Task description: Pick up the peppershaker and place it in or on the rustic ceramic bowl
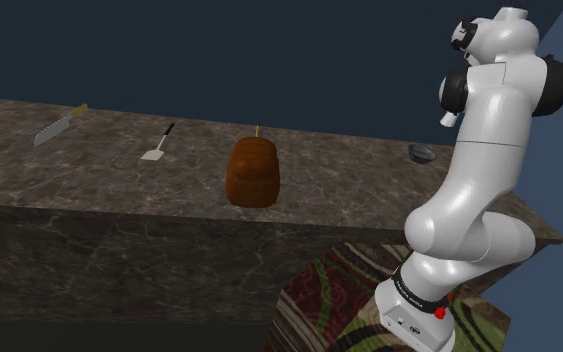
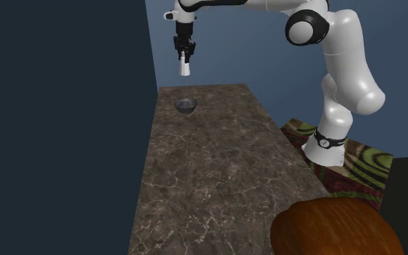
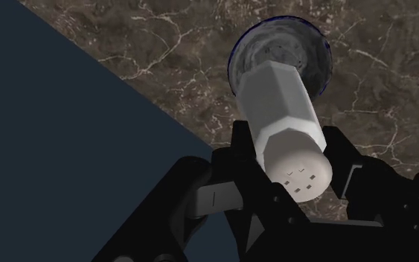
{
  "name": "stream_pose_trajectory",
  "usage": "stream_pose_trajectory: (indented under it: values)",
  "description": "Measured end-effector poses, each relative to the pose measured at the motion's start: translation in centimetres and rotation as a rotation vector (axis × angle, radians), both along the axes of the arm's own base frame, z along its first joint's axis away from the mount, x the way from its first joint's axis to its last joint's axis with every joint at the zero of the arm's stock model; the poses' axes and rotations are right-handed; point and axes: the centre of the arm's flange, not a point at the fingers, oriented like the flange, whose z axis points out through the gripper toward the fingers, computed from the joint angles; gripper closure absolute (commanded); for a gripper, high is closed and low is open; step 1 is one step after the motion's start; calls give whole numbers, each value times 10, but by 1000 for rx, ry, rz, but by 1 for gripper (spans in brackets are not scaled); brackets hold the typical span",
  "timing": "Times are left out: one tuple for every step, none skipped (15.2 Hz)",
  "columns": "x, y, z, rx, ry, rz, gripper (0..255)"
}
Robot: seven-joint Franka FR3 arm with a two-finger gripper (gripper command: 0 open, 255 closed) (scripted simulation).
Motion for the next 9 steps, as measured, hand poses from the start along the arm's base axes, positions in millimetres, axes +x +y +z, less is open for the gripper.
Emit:
stream_pose_trajectory:
  values:
    - [-2, -2, -4, 0, 0, 1, 255]
    - [-3, -2, -9, 0, 0, 1, 255]
    - [-3, -2, -14, 0, 0, 1, 255]
    - [-3, -2, -19, 0, 0, 1, 255]
    - [-3, -4, -24, 0, 0, 1, 255]
    - [-2, -4, -29, 0, 0, 1, 255]
    - [-2, -3, -34, 0, 0, 1, 255]
    - [-2, -4, -40, 0, 0, 2, 255]
    - [-3, -3, -45, 0, 0, 1, 255]
